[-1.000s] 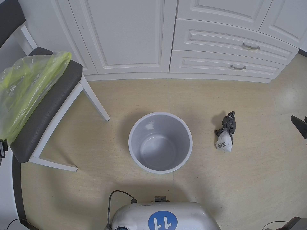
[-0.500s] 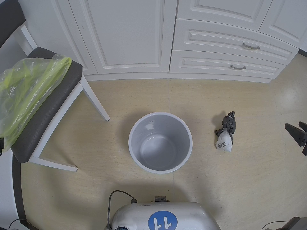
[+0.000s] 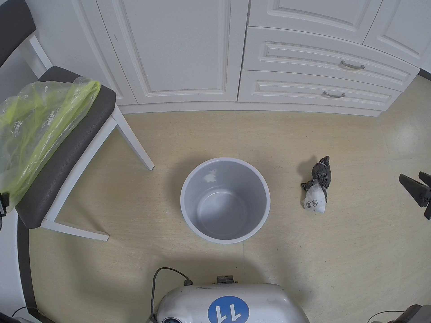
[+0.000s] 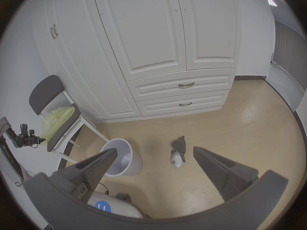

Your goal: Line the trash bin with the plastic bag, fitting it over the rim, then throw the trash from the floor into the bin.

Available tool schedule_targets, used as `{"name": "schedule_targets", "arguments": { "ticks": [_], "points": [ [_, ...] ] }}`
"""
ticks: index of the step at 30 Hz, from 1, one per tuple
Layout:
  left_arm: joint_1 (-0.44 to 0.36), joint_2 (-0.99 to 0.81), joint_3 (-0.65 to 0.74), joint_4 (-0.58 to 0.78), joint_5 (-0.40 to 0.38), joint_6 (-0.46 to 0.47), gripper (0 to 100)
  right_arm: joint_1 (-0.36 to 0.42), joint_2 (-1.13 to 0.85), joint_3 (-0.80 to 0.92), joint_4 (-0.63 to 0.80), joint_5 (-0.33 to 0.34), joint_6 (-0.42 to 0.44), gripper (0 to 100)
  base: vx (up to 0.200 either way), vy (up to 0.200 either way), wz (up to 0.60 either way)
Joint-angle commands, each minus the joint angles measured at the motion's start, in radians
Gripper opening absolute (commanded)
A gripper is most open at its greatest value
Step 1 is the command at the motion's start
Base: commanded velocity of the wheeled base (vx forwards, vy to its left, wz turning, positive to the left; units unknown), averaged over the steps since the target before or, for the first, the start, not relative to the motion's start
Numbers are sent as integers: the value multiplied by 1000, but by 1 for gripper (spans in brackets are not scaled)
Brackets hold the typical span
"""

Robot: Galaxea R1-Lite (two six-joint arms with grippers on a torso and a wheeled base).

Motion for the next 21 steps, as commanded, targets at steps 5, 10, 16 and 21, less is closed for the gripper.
{"name": "schedule_targets", "arguments": {
  "ticks": [5,10,16,21],
  "points": [
    [4,30,29,-63,-54,-46,100,1,-1,5,0,2,-1,100,0,0,0],
    [6,-2,34,-52,-111,-69,100,9,-2,5,-1,2,-1,100,0,0,0],
    [11,47,6,-64,-106,-116,100,10,4,8,-1,2,-1,100,0,0,0],
    [26,48,4,-64,-106,-147,100,32,6,19,-17,2,-1,100,0,0,0]
  ]
}}
